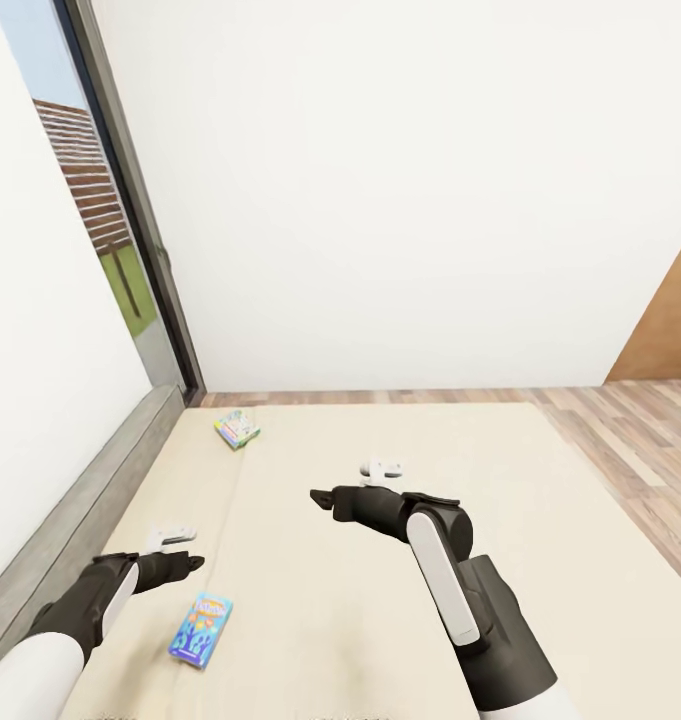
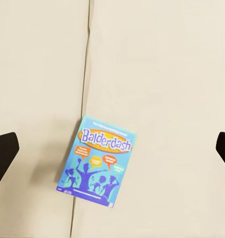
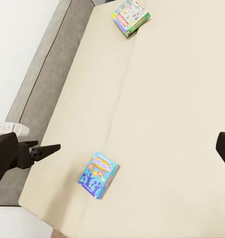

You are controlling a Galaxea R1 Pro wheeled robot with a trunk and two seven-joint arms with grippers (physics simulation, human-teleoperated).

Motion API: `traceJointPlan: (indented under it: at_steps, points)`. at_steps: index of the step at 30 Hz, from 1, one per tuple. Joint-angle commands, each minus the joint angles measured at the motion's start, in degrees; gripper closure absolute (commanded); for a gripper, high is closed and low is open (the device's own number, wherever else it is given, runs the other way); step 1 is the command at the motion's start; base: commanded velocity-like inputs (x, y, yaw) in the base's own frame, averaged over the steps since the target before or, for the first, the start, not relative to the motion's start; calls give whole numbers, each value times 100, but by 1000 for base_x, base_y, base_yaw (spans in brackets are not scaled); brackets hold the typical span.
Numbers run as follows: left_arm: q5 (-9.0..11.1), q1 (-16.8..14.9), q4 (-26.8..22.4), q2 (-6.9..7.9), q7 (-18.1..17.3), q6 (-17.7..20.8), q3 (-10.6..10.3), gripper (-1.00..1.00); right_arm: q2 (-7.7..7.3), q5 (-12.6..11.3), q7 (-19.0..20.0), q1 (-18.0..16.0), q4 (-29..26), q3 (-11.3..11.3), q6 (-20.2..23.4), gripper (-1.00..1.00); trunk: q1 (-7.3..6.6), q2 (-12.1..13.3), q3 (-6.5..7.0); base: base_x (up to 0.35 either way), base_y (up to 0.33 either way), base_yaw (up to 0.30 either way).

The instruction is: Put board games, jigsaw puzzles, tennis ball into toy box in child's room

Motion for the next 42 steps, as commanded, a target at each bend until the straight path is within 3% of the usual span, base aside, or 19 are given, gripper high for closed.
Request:
traceJointPlan:
  at_steps: [1,42]
  points:
    - [-1,-3,-8,-3,-28,39,27,-100,1,-53,-54,-4,-1,2,20,-100,2,-10,-20,0,0,0]
    - [-1,-3,-8,-10,-19,26,27,-100,1,-53,-32,-1,-2,20,20,-100,2,-10,-406,0,0,0]
